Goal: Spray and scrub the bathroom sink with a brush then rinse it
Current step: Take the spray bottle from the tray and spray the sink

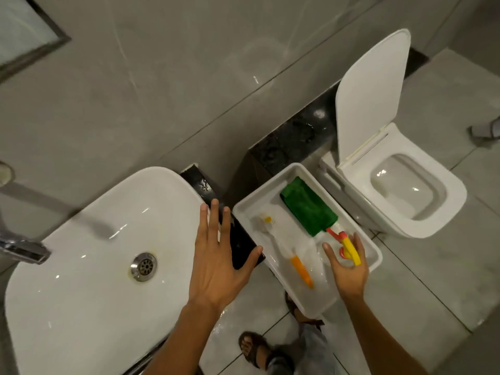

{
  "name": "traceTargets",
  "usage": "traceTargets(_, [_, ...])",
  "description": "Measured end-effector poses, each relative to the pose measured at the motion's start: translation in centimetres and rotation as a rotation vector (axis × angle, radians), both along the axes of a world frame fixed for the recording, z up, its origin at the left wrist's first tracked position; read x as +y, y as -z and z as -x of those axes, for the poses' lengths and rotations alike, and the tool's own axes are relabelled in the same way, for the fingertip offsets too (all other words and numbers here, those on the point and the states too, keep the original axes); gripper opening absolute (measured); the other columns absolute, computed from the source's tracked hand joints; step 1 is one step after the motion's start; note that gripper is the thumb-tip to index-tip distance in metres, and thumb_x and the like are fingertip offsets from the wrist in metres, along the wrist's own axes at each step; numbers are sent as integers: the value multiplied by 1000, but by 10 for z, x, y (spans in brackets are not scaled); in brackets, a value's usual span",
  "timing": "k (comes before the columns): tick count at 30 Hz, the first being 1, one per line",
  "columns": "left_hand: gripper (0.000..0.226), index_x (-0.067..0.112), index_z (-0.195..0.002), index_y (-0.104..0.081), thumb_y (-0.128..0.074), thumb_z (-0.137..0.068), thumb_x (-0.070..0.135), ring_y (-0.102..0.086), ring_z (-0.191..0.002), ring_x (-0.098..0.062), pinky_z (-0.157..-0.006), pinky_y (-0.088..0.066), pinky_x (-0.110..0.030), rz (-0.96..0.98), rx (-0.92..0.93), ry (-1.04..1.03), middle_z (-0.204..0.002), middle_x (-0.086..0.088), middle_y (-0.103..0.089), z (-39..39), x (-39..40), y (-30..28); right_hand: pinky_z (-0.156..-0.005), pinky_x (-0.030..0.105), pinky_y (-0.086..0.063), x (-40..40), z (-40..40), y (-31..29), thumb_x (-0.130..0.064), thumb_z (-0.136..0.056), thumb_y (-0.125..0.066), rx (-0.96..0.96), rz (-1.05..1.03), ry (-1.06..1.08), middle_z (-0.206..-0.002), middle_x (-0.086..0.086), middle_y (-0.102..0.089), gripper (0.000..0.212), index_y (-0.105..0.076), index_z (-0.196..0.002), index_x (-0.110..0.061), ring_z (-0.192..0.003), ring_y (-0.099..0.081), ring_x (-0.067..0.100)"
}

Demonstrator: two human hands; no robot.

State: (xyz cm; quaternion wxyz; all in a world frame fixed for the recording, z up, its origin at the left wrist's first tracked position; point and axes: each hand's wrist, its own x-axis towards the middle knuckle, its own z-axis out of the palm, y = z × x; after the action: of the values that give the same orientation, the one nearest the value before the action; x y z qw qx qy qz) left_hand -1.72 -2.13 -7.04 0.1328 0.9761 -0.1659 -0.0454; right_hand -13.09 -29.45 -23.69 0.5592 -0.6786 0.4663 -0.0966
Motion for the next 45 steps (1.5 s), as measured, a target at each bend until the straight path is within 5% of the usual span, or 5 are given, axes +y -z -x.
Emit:
traceTargets(12, [99, 12, -172, -31, -47, -100, 78, 10, -173, -23, -136, -17, -52, 20, -7, -18, -187, -5, 0, 1, -4, -5, -102, 27, -58, 2, -50, -7, -43, -101, -67, -298, 117, -61, -122, -8, -78, 32, -76, -128, -28, -116, -73, 10])
traceTargets(21, [97, 17, -174, -28, -45, -102, 81, 14, -173, -22, -137, -12, -49, -17, -3, -8, -186, 0, 9, 0, -3, 1, -95, 19, -58, 17, -60, -93, -52, -103, -57, -439, 125, -282, -120, -16, -77, 50, -74, -110, -6, -113, -74, 4])
traceTargets(26, [89, 15, -172, -31, -48, -105, 71, -2, -174, -24, -140, -16, -50, 159, 44, -30, -186, -5, -8, 0, -11, -12, -108, 44, -54, 33, -54, -168, -36, -107, -54, -530, 138, -485, -128, 6, -76, 40, -75, -114, -2, -129, -69, 22])
traceTargets(31, [77, 24, -172, -28, -37, -110, 69, -16, -171, -15, -137, -10, -29, 356, 37, -221, -184, 3, -20, 25, 17, -37, -107, 20, -50, 80, -37, -238, -40, -108, -52, -554, 48, -656, -116, -9, -79, 34, -78, -105, -19, -121, -72, 10])
traceTargets(45, [93, -1, -160, -49, -32, -107, 73, -37, -164, -39, -136, -28, -52, 400, -54, -827, -171, -23, -45, 102, 274, -61, -83, 17, -59, 287, 36, -259, -85, -87, -49, 25, -473, -1030, -97, 0, -85, 59, -82, -98, -37, -93, -80, 8])
